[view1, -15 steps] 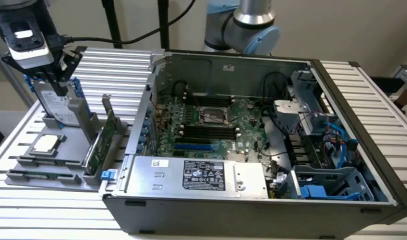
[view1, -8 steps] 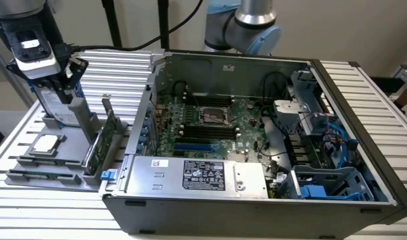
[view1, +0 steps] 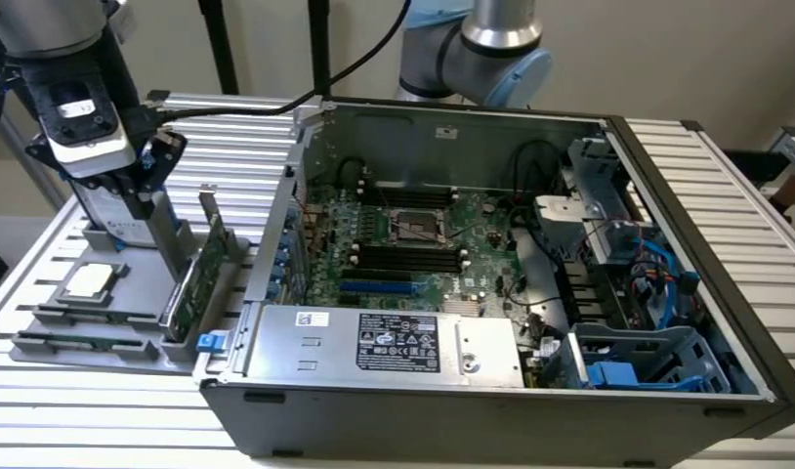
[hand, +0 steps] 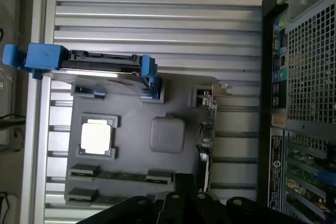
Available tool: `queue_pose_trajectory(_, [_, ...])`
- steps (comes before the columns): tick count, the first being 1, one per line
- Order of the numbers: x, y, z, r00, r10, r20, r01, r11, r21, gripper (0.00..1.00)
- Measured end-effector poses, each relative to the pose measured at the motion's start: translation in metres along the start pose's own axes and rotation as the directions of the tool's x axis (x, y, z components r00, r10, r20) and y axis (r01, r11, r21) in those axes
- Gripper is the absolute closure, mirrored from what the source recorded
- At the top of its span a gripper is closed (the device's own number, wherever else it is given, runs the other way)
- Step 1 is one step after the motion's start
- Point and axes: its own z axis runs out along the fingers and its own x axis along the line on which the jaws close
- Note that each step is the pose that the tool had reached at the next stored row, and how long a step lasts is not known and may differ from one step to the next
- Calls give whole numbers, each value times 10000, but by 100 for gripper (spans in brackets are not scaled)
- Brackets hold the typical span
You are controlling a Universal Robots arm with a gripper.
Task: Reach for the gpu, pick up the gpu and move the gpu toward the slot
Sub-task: 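Reach for the gpu, then pick up the gpu and move the gpu toward the slot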
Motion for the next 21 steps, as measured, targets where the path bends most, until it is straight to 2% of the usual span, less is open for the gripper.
queue_pose_trajectory(4, [-129,-49,35,10000,1,1,-1,10000,23,89])
queue_pose_trajectory(9, [-292,-71,56,10000,1,-1,-1,9999,140,89])
queue_pose_trajectory(10, [-309,-71,56,10000,13,-2,-13,9999,148,89])
queue_pose_trajectory(21, [-313,-71,56,10000,22,-5,-22,9999,150,89])
